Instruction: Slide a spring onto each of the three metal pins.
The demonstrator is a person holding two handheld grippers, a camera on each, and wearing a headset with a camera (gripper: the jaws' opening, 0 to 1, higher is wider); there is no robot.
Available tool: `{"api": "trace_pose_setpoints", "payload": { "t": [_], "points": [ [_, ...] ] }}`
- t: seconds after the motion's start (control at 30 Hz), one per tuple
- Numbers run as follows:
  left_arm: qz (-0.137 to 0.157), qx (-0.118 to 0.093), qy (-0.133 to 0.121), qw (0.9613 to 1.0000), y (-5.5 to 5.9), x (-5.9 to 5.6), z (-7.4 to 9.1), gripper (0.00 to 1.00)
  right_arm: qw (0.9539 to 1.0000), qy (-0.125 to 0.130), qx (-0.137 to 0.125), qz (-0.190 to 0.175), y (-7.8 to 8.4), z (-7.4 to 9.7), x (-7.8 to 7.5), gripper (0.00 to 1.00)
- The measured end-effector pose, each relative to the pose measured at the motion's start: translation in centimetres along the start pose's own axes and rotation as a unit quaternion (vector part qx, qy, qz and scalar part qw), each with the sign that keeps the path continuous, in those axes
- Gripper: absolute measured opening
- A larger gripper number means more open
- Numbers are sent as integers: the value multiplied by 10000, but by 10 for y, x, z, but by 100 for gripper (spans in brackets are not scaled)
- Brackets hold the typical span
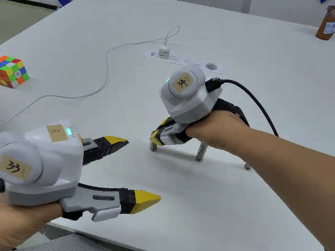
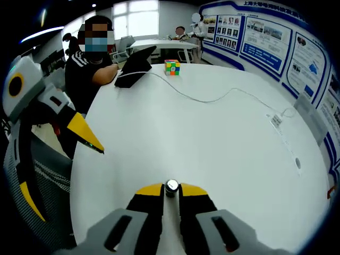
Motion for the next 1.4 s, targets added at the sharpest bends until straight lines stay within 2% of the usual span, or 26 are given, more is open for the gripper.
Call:
{"api": "trace_pose_setpoints", "payload": {
  "t": [0.27, 0.57, 0.8, 0.87, 1.0, 1.4],
  "points": [
    [-5, 12, 3, 10000, 0, 0, -1, 76, 9999, 57, -116, 86, -3, 11, -1, 18],
    [-46, -6, -39, 10000, -4, 4, 0, 77, 9985, 226, -459, 174, -8, 42, 0, 22],
    [-74, 0, -54, 10000, -6, 5, 1, 77, 9968, 445, -635, 191, 2, 73, -1, 24],
    [-82, 9, -41, 10000, -6, 5, 1, 77, 9963, 511, -666, 185, 6, 74, -9, 24],
    [-98, 29, -10, 9999, -6, 4, 0, 78, 9945, 704, -764, 106, 13, 94, -9, 25],
    [-120, 24, 40, 9999, -10, 6, -5, 78, 9857, 1211, -1165, -121, 36, 153, -6, 27]
  ]
}}
Point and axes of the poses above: the centre of the closed fingertips' face, and the gripper's own axes: z roughly backward along the fingers, x roughly to its left, y roughly out of its underside, the point moved 9 cm from there along z, roughly backward along the fingers, and after that the axes turned 11 degrees about -x, right-handed, at the moved point
